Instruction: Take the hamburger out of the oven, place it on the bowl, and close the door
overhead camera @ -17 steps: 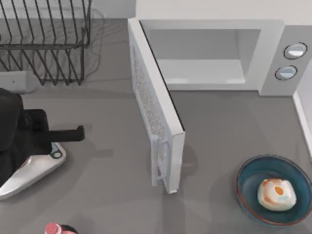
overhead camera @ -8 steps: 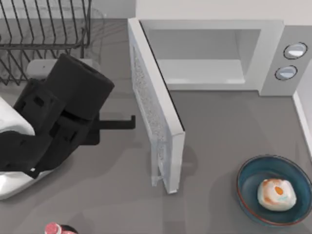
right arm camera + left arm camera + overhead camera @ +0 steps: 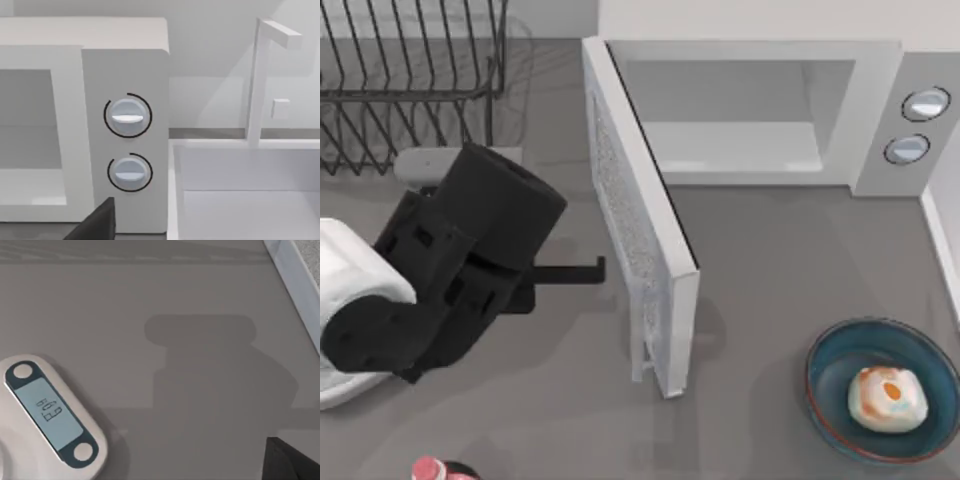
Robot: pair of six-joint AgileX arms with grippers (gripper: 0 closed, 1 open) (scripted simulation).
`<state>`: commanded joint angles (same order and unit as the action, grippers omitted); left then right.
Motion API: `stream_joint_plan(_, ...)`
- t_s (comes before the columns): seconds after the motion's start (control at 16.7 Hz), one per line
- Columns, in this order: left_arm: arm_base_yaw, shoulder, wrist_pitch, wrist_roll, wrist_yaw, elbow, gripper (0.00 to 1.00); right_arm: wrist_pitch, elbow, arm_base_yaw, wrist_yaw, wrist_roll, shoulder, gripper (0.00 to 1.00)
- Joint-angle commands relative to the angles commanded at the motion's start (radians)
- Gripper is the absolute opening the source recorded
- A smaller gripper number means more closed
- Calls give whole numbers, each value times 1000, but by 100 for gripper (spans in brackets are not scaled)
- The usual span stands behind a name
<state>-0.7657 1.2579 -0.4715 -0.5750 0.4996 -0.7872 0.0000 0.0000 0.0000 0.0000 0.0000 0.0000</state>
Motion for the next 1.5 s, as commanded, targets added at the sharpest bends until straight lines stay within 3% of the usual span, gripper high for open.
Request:
stream_joint_plan(0.3, 0, 84, 275, 4, -1, 165, 0, 0, 0, 0, 0, 0, 0, 100)
stream_joint_plan(0.48, 2, 113, 352, 6, -2, 228, 0, 0, 0, 0, 0, 0, 0, 100)
stream_joint_plan(0.84, -15, 128, 345, -10, 8, 214, 0, 0, 0, 0, 0, 0, 0, 100)
stream_joint_plan(1.26, -218, 396, 234, -209, 116, -59, 0, 0, 0, 0, 0, 0, 0, 100)
stream_joint_plan(1.5, -249, 429, 216, -239, 133, -93, 0, 0, 0, 0, 0, 0, 0, 100)
